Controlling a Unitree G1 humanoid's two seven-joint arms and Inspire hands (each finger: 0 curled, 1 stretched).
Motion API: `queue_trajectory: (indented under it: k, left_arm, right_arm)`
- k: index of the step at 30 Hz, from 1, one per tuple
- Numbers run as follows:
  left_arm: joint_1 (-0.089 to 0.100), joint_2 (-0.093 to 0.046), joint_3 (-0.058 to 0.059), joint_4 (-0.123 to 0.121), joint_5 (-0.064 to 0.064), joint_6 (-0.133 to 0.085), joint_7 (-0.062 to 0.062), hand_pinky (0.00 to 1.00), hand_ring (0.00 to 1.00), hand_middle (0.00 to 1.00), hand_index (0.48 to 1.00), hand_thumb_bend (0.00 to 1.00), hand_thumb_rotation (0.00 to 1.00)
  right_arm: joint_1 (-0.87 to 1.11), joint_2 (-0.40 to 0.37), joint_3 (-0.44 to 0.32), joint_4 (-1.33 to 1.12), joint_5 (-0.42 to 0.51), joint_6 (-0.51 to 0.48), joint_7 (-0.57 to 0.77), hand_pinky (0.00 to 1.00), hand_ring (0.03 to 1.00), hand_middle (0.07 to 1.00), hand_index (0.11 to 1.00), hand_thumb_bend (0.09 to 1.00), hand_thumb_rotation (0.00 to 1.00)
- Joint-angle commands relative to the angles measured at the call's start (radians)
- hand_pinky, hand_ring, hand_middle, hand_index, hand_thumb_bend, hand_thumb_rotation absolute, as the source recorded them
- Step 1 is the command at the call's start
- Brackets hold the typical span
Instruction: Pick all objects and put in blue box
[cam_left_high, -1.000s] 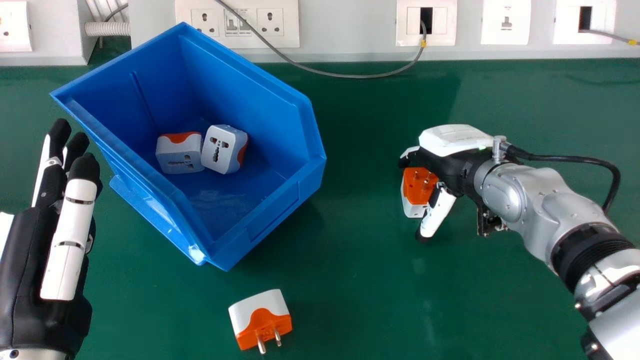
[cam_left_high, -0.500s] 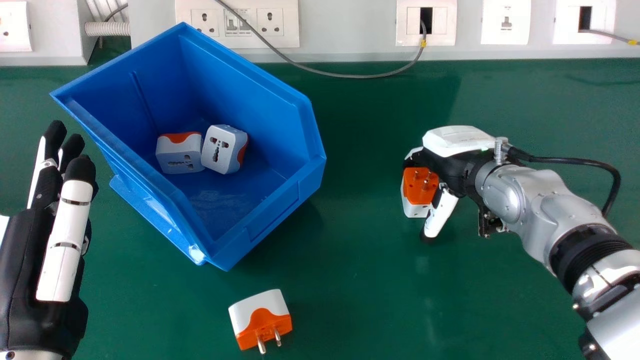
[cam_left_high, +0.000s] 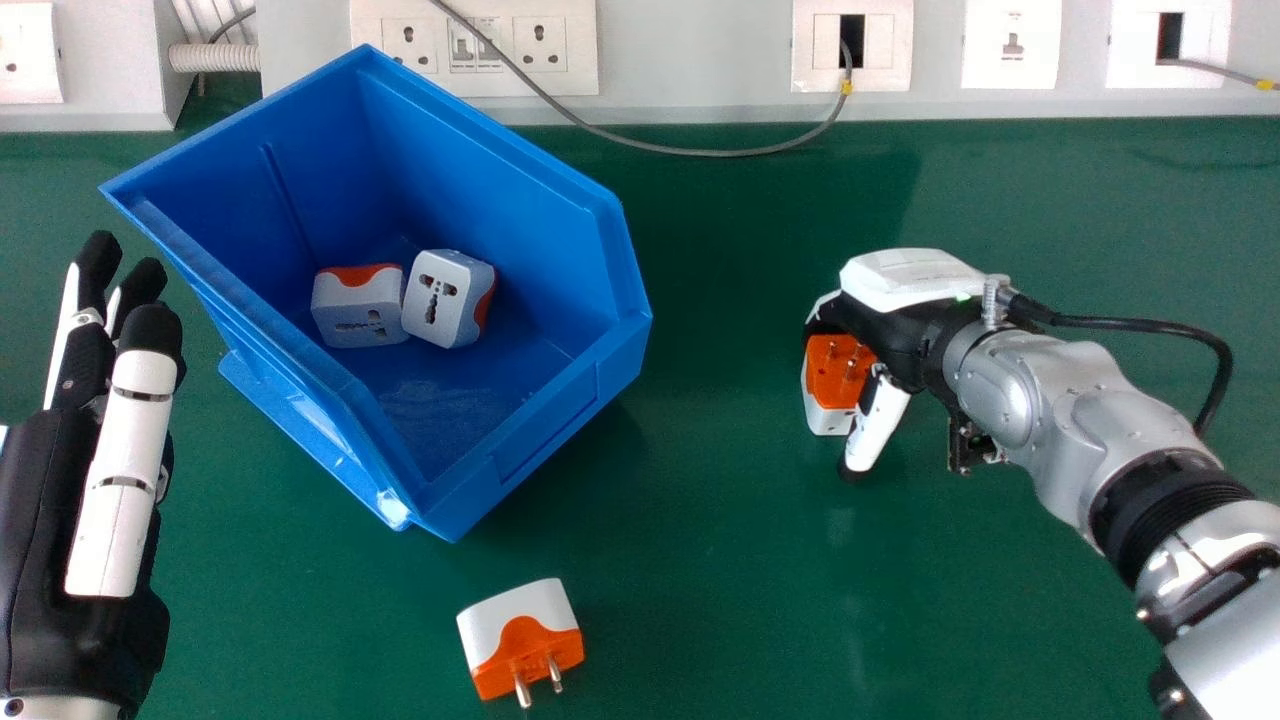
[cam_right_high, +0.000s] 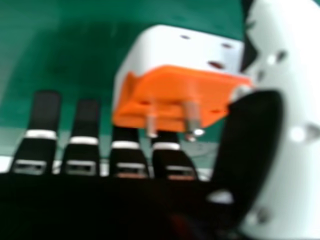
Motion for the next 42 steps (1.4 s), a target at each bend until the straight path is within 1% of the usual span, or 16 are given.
queue_trajectory:
  k: [1,5,6,7,9,10,12,13,15,20,22,24,26,29,34,42]
  left_arm:
    - [-0.001,0.004,0.001,-0.024,0.005,-0.009,0.001,1.00,1.00,0.99,1.000,0.46,0.85]
    - [0.001,0.005,0.000,-0.022,0.003,-0.012,-0.002,1.00,1.00,0.99,1.000,0.46,0.85]
    - [0.001,0.006,0.002,-0.021,0.000,-0.012,-0.003,1.00,1.00,0.99,1.000,0.46,0.85]
    - [0.001,0.007,0.004,-0.020,-0.002,-0.012,-0.004,1.00,1.00,0.99,1.000,0.46,0.85]
    - [0.002,0.007,0.005,-0.022,-0.004,-0.012,-0.005,1.00,1.00,0.99,1.000,0.46,0.85]
    - [0.004,0.007,0.005,-0.025,-0.004,-0.011,-0.004,1.00,1.00,0.99,1.000,0.46,0.85]
    - [0.006,0.006,0.005,-0.027,-0.003,-0.013,-0.004,1.00,1.00,0.99,1.000,0.46,0.85]
    - [0.006,0.005,0.005,-0.027,-0.003,-0.014,-0.004,1.00,1.00,0.99,1.000,0.46,0.85]
    - [0.007,0.005,0.006,-0.027,-0.003,-0.015,-0.004,1.00,1.00,0.99,1.000,0.47,0.85]
    - [0.006,0.004,0.007,-0.023,-0.001,-0.017,-0.002,1.00,1.00,0.99,1.000,0.47,0.85]
    - [0.006,0.004,0.006,-0.023,0.001,-0.016,0.000,1.00,1.00,0.99,1.000,0.47,0.85]
    - [0.005,0.003,0.005,-0.022,0.002,-0.016,0.001,1.00,1.00,0.99,1.000,0.47,0.85]
    - [0.006,0.002,0.005,-0.019,0.003,-0.019,0.000,1.00,1.00,0.99,1.000,0.47,0.85]
    - [0.009,0.002,0.008,-0.017,0.001,-0.023,-0.002,1.00,1.00,0.99,1.000,0.48,0.85]
    - [0.011,0.004,0.013,-0.015,-0.002,-0.023,-0.003,1.00,1.00,0.99,1.000,0.48,0.85]
    - [0.013,0.000,0.011,-0.008,0.002,-0.030,-0.003,1.00,1.00,0.98,1.000,0.48,0.85]
  right_arm:
    - [-0.048,-0.002,-0.009,-0.006,0.003,0.009,-0.018,0.65,0.772,0.808,0.774,0.703,0.14]
    - [-0.058,0.002,0.013,0.001,-0.023,0.019,-0.045,0.63,0.747,0.778,0.754,0.703,0.14]
    - [-0.060,0.002,0.017,0.002,-0.028,0.019,-0.054,0.60,0.716,0.746,0.730,0.700,0.14]
    - [-0.061,0.003,0.019,0.002,-0.031,0.019,-0.060,0.53,0.638,0.689,0.679,0.666,0.12]
    - [-0.058,0.004,0.013,0.001,-0.028,0.018,-0.068,0.53,0.638,0.689,0.679,0.666,0.12]
    - [-0.055,0.005,0.009,0.002,-0.024,0.015,-0.072,0.46,0.556,0.650,0.636,0.638,0.09]
    - [-0.050,0.006,0.004,0.008,-0.018,0.006,-0.083,0.46,0.556,0.650,0.636,0.638,0.09]
    - [-0.048,0.006,0.001,0.009,-0.015,0.000,-0.090,0.38,0.472,0.616,0.602,0.616,0.08]
    - [-0.045,0.003,0.001,0.009,-0.015,-0.011,-0.102,0.29,0.359,0.564,0.554,0.584,0.05]
    - [-0.048,-0.003,0.010,0.012,-0.029,-0.016,-0.133,0.23,0.281,0.526,0.510,0.556,0.02]
    - [-0.049,-0.004,0.014,0.012,-0.036,-0.013,-0.142,0.22,0.316,0.519,0.498,0.548,0.02]
    - [-0.047,-0.006,0.011,0.006,-0.038,-0.012,-0.150,0.22,0.316,0.519,0.498,0.548,0.02]
    - [-0.043,-0.003,0.006,0.007,-0.037,-0.010,-0.164,0.29,0.378,0.515,0.486,0.530,0.01]
    - [-0.035,-0.001,0.003,0.011,-0.036,-0.008,-0.191,0.34,0.415,0.513,0.483,0.519,0.01]
    - [-0.036,0.000,0.009,0.019,-0.041,-0.008,-0.211,0.36,0.440,0.514,0.482,0.511,0.00]
    - [-0.031,-0.004,-0.002,0.011,-0.028,-0.021,-0.211,0.40,0.454,0.502,0.460,0.506,0.00]
